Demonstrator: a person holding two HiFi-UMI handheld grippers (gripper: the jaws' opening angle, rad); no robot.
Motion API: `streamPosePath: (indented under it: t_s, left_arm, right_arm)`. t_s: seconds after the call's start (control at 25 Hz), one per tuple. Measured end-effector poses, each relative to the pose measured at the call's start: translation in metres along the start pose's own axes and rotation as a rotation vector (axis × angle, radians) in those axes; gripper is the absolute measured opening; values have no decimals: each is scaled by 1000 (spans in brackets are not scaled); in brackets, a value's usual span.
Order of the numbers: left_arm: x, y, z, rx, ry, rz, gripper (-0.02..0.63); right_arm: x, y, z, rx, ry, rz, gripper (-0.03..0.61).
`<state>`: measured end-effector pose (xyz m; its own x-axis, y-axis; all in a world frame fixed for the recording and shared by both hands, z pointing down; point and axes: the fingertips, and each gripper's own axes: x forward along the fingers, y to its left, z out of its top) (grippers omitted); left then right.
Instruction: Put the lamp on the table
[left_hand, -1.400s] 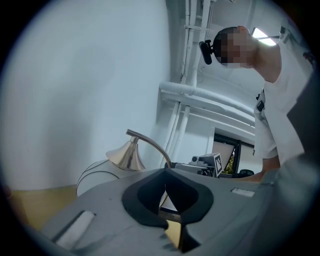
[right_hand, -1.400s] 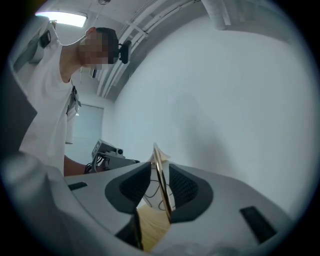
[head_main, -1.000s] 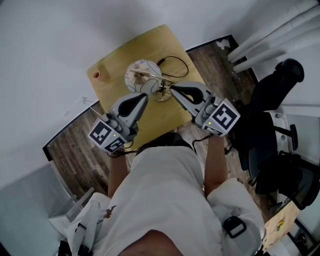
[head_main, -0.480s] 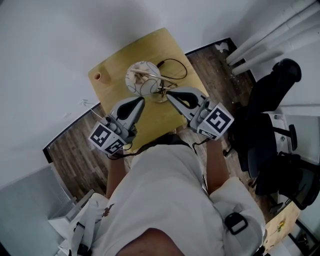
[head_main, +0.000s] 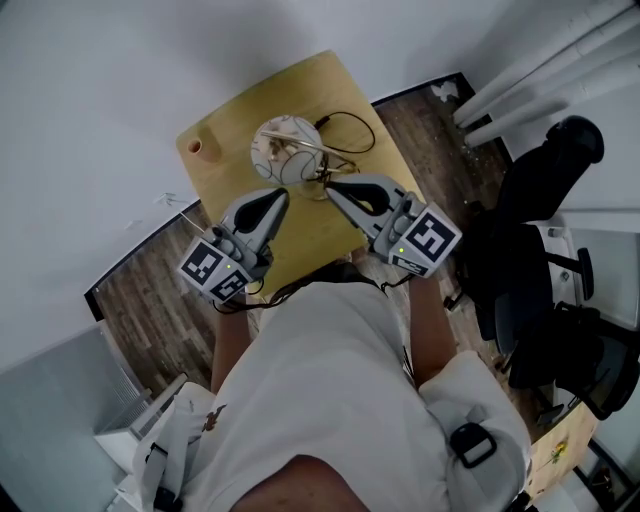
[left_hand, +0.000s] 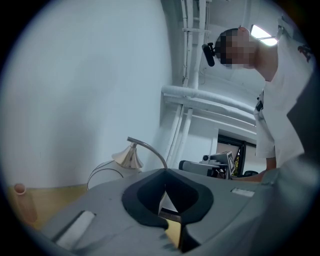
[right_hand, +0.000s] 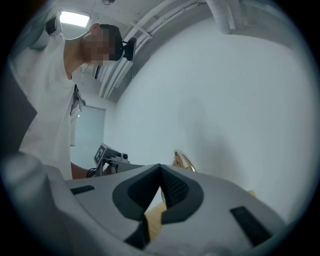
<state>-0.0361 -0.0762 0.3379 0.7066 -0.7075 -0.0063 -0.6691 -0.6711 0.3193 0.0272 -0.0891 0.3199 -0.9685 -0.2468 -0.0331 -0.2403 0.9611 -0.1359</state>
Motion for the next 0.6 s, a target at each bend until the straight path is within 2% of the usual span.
streamPosePath:
  t_s: [0.6]
  left_arm:
    - [0,8,-6,5,9,-12,-3]
  right_arm:
    - [7,0,-6,-12,14,3,-2]
